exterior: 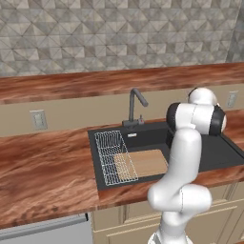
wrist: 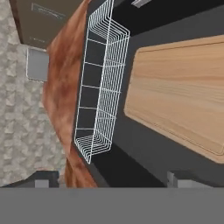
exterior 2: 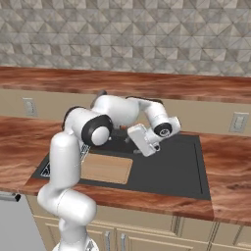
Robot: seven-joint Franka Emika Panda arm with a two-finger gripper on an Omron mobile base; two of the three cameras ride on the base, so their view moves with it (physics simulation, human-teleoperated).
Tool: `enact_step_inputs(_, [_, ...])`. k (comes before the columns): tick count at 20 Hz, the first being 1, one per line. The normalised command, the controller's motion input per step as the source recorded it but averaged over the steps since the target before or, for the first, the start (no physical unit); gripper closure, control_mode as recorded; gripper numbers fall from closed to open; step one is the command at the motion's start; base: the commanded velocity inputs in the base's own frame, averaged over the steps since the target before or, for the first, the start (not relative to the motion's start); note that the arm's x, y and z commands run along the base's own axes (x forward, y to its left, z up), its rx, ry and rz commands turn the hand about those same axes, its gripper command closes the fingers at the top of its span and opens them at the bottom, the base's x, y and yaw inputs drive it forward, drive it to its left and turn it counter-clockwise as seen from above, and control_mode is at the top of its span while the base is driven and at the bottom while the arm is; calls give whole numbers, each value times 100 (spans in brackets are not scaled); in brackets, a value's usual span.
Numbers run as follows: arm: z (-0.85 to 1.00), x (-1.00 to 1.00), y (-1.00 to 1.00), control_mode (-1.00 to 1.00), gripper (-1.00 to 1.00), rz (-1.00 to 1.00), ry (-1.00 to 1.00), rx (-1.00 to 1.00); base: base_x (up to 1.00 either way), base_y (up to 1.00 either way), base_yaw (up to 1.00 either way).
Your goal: Move the cutting board and knife to the sink. Then move spray from the cabinet to the counter.
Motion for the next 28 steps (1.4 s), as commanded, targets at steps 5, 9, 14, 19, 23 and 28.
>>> enact_step_inputs(5, [82,-2,-34,-100,-100,-16,33,-20,0,0,0])
enact_step_inputs(9, [42,-44,-11,-100,-100,-13,5,-35,0,0,0])
enact_step_inputs(14, [0,-100,22,-100,-100,-11,-44,-61,0,0,0])
enact_step_inputs(19, [-27,-92,79,-100,-100,-5,-74,-58,0,0,0])
enact_step_inputs(23, [-29,-72,85,-100,-100,-4,-76,-52,0,0,0])
enact_step_inputs(28, [67,-25,22,-100,-100,-25,22,-6,0,0,0])
